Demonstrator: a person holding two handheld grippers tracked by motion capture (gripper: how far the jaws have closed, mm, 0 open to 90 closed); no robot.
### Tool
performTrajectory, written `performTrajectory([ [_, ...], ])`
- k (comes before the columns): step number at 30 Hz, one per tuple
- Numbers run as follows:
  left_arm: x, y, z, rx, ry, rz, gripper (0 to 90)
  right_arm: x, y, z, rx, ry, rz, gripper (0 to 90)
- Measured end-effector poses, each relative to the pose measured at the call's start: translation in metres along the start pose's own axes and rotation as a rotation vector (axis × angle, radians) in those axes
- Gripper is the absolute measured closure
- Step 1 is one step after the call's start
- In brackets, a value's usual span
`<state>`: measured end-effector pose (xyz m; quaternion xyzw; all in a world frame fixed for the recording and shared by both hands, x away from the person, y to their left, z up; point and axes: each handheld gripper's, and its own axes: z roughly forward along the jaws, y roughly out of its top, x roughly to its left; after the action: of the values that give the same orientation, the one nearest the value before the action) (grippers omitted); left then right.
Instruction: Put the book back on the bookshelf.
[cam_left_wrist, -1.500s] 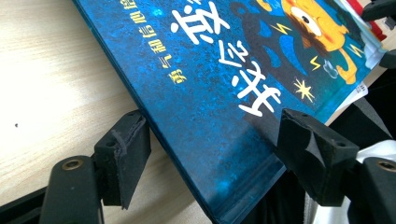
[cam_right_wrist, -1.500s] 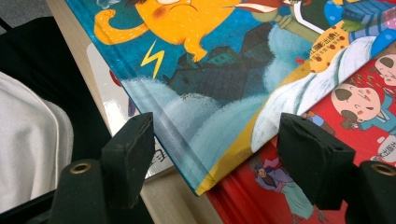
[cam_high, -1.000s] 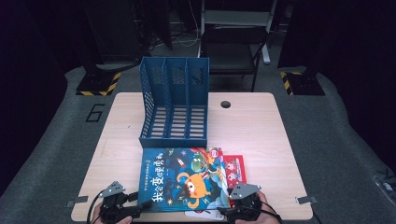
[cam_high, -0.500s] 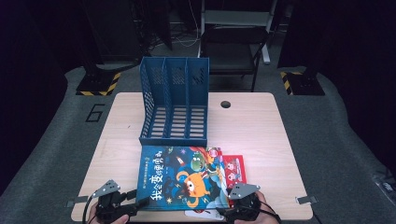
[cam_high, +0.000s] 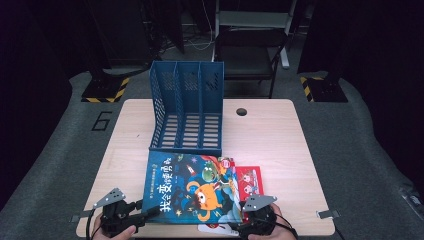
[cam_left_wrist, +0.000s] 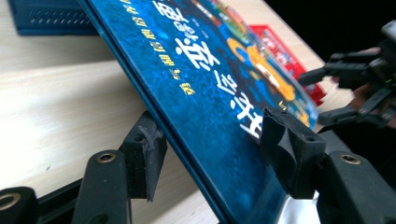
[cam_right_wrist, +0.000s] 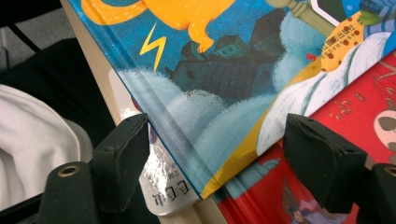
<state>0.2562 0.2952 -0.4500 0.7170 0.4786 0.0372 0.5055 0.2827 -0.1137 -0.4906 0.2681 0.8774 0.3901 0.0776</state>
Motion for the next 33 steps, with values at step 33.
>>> performTrajectory([
  [33, -0.015, 0.006, -0.010, 0.097, 0.007, 0.152, 30.4, 0.002, 0.003, 0.004, -0.017, 0.025, 0.064, 22.2],
])
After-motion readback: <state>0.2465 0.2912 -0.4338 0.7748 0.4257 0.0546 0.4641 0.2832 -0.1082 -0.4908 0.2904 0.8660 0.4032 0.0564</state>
